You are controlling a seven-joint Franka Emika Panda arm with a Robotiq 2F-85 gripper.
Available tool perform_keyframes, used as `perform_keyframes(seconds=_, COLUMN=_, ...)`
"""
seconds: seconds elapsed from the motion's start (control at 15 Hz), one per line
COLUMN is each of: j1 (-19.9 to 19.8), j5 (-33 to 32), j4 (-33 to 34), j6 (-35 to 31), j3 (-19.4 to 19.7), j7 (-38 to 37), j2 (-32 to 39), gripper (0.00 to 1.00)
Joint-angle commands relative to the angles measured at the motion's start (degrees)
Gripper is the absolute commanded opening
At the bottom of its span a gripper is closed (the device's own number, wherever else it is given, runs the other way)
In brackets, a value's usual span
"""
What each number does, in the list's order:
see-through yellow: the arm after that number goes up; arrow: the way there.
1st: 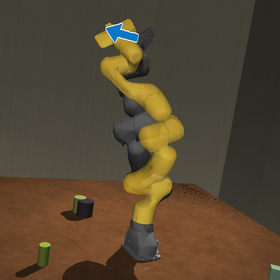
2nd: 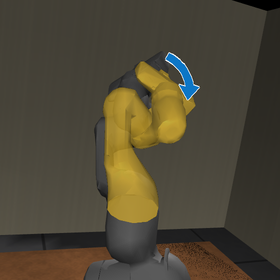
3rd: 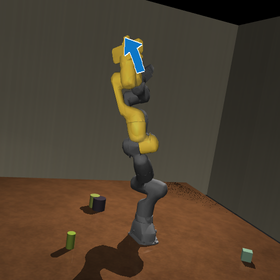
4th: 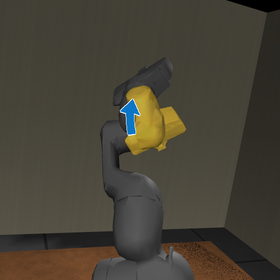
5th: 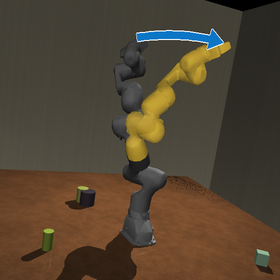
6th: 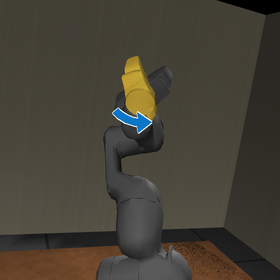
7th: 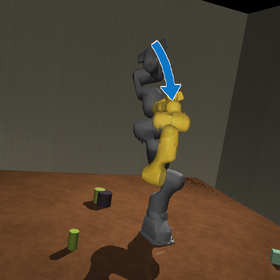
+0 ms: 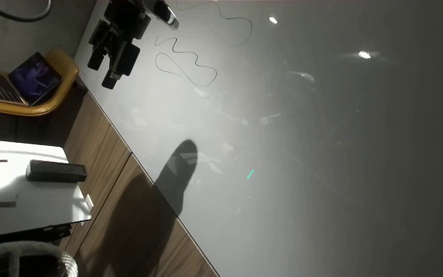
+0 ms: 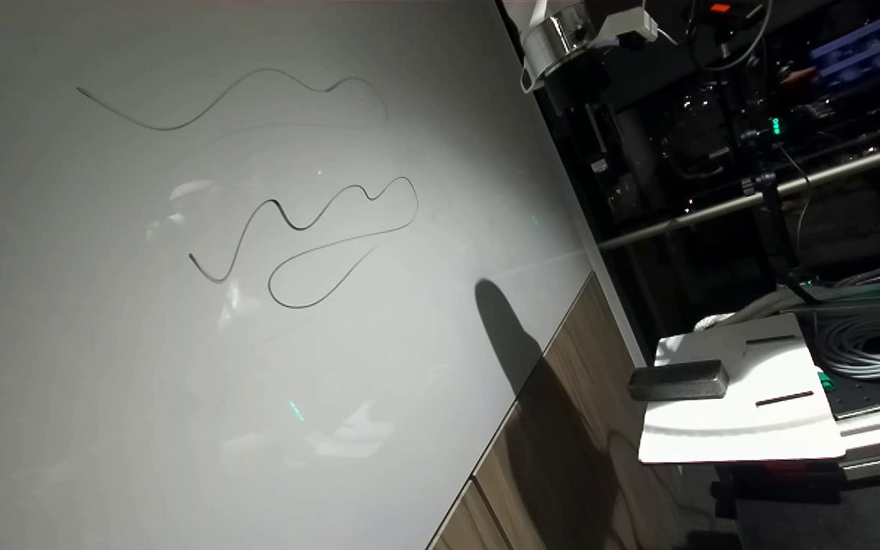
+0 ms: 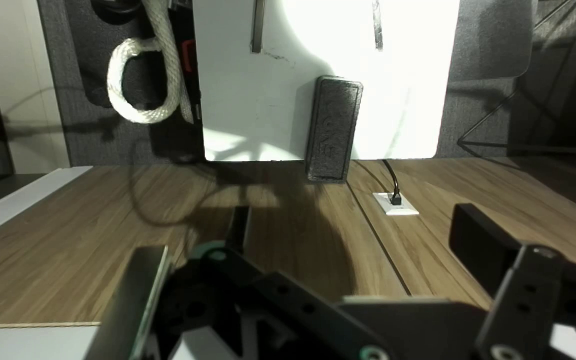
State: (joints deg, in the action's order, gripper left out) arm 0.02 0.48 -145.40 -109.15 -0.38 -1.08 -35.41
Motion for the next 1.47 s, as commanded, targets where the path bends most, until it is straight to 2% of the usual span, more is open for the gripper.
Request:
perform_keyframes(seconds=0.0, j1=-0.01, j5=-0.01, j4=0.11, j6=0.13, j3=0.01, j7=0.02, j2=0.02, gripper=1.0)
perform_keyframes(seconds=0.2, j1=1.05, j5=0.26, j4=-1.44, j6=-1.52, j3=-1.14, j7=-0.09, j2=-0.73, gripper=1.0)
perform_keyframes(seconds=0.33, j1=2.01, j5=-0.01, j4=-4.22, j6=-5.36, j3=-3.08, j7=-1.45, j2=-1.8, gripper=1.0)
perform_keyframes(seconds=0.53, j1=2.53, j5=-0.35, j4=-8.94, j6=-14.21, j3=-6.37, j7=-6.03, j2=-2.45, gripper=1.0)
perform_keyframes(seconds=0.8, j1=0.76, j5=-1.49, j4=-15.02, j6=-25.28, j3=-10.42, j7=-15.29, j2=-0.99, gripper=1.0)
perform_keyframes(seconds=0.87, j1=-0.18, j5=-2.08, j4=-12.22, j6=-25.76, j3=-11.35, j7=-17.5, j2=2.47, gripper=1.0)
perform_keyframes(seconds=1.2, j1=-2.45, j5=-4.75, j4=-13.99, j6=-31.64, j3=-13.23, j7=-24.2, j2=8.57, gripper=1.0)
perform_keyframes(seconds=1.4, j1=-2.82, j5=-5.26, j4=-14.06, j6=-33.91, j3=-12.94, j7=-25.84, j2=13.4, gripper=1.0)
